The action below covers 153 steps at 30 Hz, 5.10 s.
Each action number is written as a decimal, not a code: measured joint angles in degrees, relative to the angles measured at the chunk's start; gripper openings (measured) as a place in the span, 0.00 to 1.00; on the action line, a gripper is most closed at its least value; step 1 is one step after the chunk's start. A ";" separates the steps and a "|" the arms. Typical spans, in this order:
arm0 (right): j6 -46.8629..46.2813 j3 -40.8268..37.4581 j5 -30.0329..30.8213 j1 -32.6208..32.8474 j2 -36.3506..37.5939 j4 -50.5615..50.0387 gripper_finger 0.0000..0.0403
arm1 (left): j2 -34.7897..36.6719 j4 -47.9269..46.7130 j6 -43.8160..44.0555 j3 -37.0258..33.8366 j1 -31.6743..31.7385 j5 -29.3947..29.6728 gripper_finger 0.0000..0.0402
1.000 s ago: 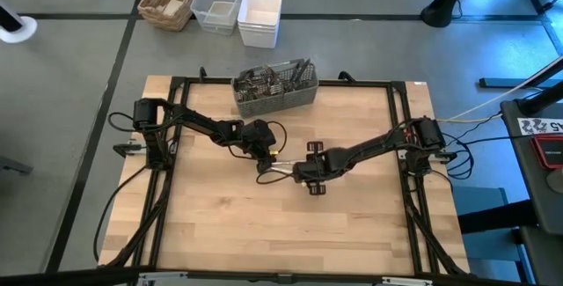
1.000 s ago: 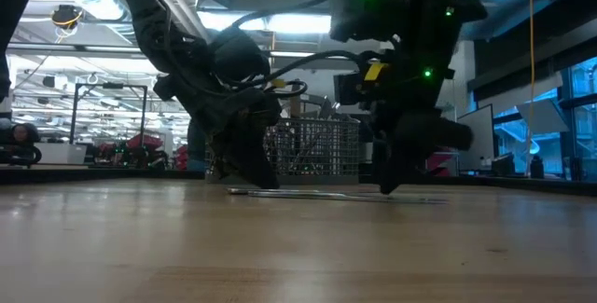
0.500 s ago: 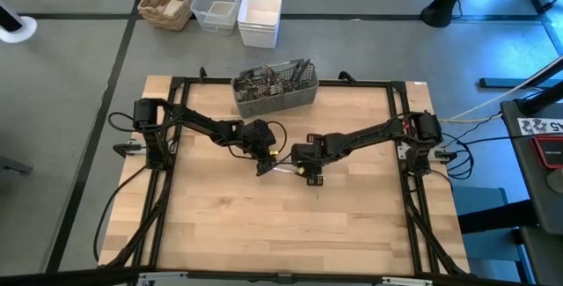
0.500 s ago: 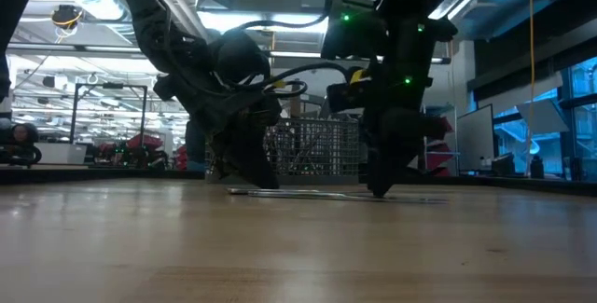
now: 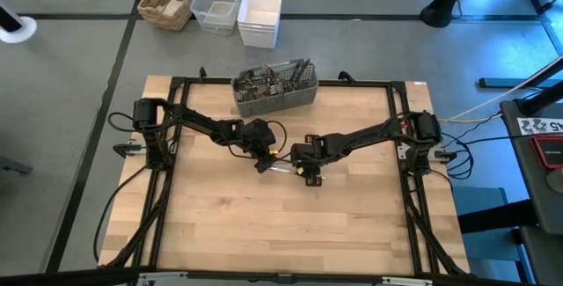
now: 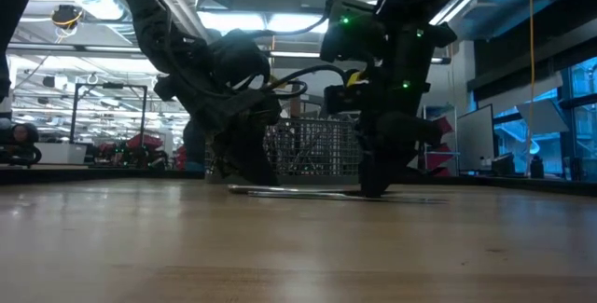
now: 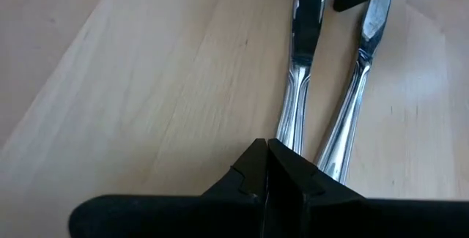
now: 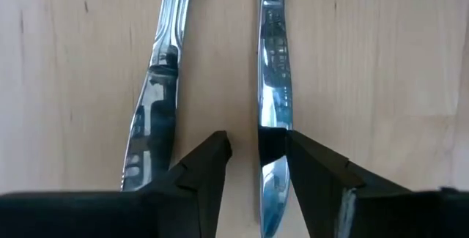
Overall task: Sort silverware
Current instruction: Put the silver knife into the silverware rack
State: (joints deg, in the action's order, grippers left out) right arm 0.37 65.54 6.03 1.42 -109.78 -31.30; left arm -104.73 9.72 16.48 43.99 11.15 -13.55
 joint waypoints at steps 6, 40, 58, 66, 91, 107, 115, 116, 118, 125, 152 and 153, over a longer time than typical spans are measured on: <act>0.02 -0.27 -1.92 -0.10 -0.77 0.28 0.35 | 0.00 1.47 -0.04 -0.02 -0.34 0.07 0.01; 0.20 4.79 1.84 -0.01 -2.20 -1.98 0.39 | 0.13 4.01 -6.33 0.09 -2.92 2.83 0.01; -0.07 4.19 -1.12 0.01 -2.03 -1.63 0.38 | -0.15 8.30 -7.80 -0.07 -4.33 3.88 0.03; -0.07 4.17 -1.14 0.05 -2.03 -1.70 0.38 | -0.03 7.67 -10.78 -0.02 -8.15 12.28 0.25; -0.07 4.19 -3.26 0.05 -2.10 -1.54 0.38 | -0.05 6.27 -18.73 -0.09 -8.06 16.40 0.25; 0.03 4.12 -2.88 0.05 -2.05 -1.80 0.38 | -0.20 10.18 -26.37 -0.17 -9.34 17.41 0.26; 0.03 4.12 -2.80 0.05 -2.05 -1.76 0.38 | -0.15 8.22 -27.29 -0.07 -9.22 17.31 0.26; 0.03 4.12 -2.80 0.05 -2.05 -1.76 0.38 | -0.15 7.56 -27.33 -0.07 -8.95 17.24 0.26; 0.03 4.12 -2.85 0.05 -2.05 -1.75 0.38 | -0.03 6.61 -27.24 0.00 -8.29 16.97 0.26; 0.01 4.15 -3.31 0.05 -2.05 -1.71 0.38 | 0.03 3.66 -22.43 0.10 -5.25 14.21 0.26; -0.07 22.62 -3.63 0.05 -1.92 -20.65 0.38 | 0.17 -2.06 -2.92 -0.18 -2.89 7.59 0.13; -0.07 22.67 -3.63 0.05 -1.92 -21.14 0.38 | 0.14 -1.00 -2.06 -0.26 -2.63 7.00 0.12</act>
State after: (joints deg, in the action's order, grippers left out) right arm 0.30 88.21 2.39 1.48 -111.70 -52.44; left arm -104.59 8.72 14.42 43.72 8.52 -6.55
